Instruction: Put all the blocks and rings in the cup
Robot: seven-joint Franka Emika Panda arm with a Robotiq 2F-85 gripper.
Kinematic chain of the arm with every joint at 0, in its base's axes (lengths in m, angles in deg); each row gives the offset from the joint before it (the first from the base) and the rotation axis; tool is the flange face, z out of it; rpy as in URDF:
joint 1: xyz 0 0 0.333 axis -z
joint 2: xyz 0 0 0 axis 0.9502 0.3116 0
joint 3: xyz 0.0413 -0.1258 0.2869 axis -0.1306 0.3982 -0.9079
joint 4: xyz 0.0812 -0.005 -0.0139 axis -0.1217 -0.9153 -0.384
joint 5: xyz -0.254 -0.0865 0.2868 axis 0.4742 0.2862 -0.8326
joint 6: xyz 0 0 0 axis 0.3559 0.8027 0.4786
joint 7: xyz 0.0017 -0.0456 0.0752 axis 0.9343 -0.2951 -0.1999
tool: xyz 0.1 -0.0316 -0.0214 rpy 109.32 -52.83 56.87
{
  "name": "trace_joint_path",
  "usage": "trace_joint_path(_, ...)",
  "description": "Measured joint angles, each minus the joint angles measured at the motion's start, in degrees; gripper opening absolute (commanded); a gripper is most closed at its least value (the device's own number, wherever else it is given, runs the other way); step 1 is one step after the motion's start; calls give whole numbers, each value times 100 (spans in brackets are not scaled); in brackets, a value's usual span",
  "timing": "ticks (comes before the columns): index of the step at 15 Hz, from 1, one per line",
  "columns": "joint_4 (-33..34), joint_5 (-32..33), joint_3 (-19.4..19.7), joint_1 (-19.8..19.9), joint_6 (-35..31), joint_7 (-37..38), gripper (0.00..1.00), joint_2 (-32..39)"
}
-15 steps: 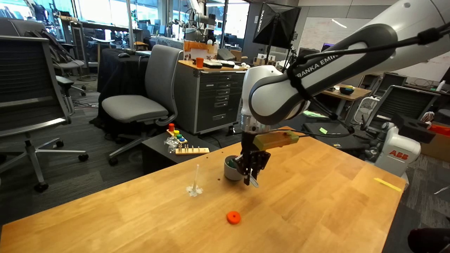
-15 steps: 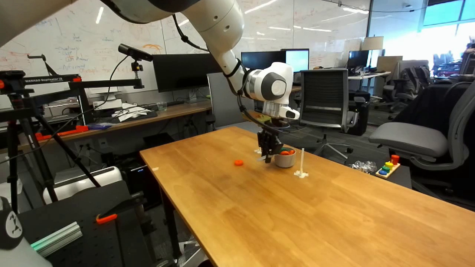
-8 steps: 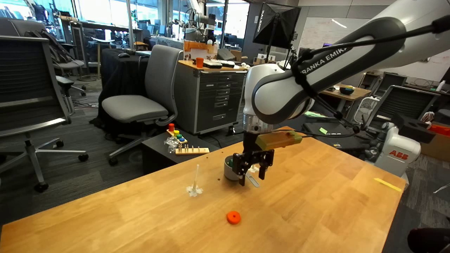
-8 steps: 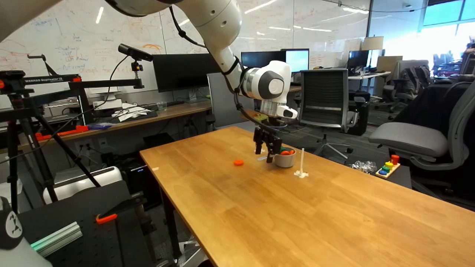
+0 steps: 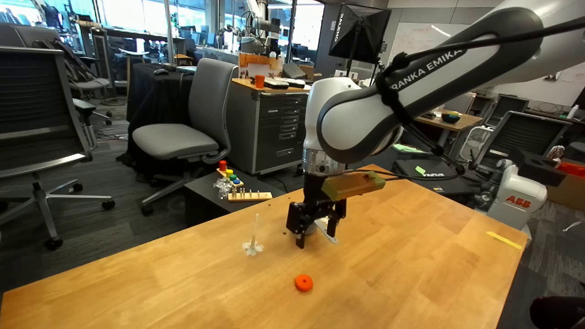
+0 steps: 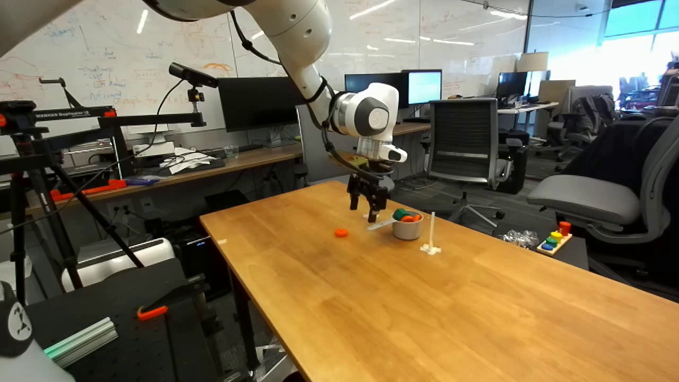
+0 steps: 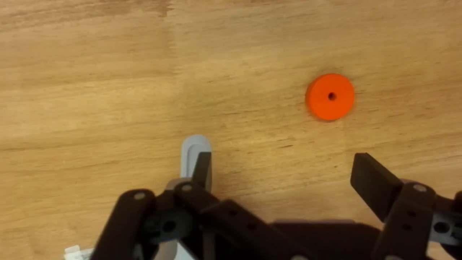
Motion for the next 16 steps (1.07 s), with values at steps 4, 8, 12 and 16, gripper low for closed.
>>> trace_joint_path(4, 2, 14, 0, -254, 35, 118, 100, -241)
trace_joint_path(8, 68, 14, -1, -332, 329, 133, 100, -379)
trace_joint_path(12, 104, 14, -23, -338, 450, 126, 100, -134)
trace_joint_path(16, 346, 14, -94, -384, 467, 110, 100, 384)
